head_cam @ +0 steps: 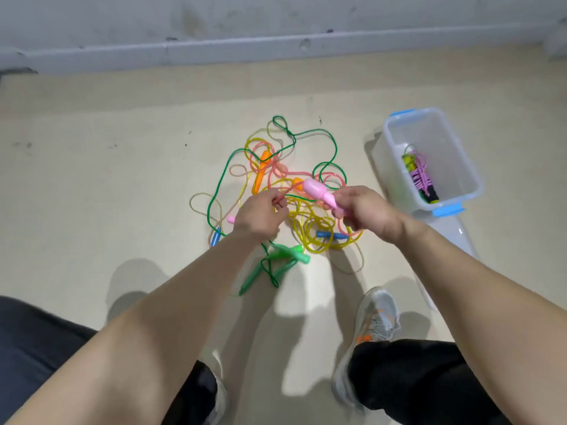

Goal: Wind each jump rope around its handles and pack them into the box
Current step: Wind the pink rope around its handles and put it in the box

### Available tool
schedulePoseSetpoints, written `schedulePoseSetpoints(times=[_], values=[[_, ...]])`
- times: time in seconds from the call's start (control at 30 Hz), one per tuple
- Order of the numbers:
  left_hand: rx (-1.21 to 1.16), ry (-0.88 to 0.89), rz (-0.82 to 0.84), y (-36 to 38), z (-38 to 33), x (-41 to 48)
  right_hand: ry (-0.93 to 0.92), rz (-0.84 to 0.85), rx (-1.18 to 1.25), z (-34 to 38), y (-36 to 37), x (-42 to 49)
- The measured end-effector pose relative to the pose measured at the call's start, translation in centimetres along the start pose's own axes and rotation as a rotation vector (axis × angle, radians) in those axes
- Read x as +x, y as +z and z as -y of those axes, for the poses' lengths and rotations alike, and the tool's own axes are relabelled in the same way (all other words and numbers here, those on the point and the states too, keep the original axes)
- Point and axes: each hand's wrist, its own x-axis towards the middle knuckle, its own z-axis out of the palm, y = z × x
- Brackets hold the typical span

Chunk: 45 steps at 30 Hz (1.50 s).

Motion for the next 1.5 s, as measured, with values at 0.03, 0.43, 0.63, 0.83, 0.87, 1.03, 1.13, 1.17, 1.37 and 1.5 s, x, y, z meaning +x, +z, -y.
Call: schedulePoseSetpoints(times=[0.03, 0.43, 0.63, 0.83, 0.87, 1.03, 1.13, 1.17, 1.37, 1.5], values=[[0.014, 0.003, -0.014, -1.0, -0.9, -0.5, 0.01, 0.015, 0.109, 1.7, -0.3, -1.3], [-0.88, 0.014, 0.128, -12.4, -12.7, -8.1, -0.137, -0.1, 0.381, 8.2, 1.2, -8.0], [-1.379, -0.076, 0.131, -16.0, -14.6, -9.9, -0.235, 0.028, 0.23, 8.3, 5.6, -10.1], [-1.066, -0.07, -0.041, -14.3, -11.3, -8.5, -0.174, -0.057, 0.477, 8.7, 4.8, -11.2], [-0.97, -0.086, 0.01, -13.3, -10.4, -8.6, -0.168, -0.073, 0.573, 9.2, 4.4, -11.2], [-0.877, -0.099, 0.488, -8.0, -9.0, -10.7, -0.155, 0.002, 0.971, 11.9, 3.3, -11.2], [-0.737, -0.03, 0.477, -5.5, -8.7, -11.5, -0.153, -0.054, 1.03, 13.0, 2.9, -10.8], [-0.635, 0.017, 0.453, -4.9, -8.0, -11.5, -0.155, -0.088, 1.055, 13.5, 2.6, -10.6], [0.015, 0.073, 0.355, -3.7, -0.9, -9.8, -0.094, -0.392, 1.027, 15.5, -2.0, -8.7], [-0.452, -0.052, 0.371, -6.1, -4.7, -10.2, 0.039, -0.373, 0.782, 13.3, -2.6, -6.4]])
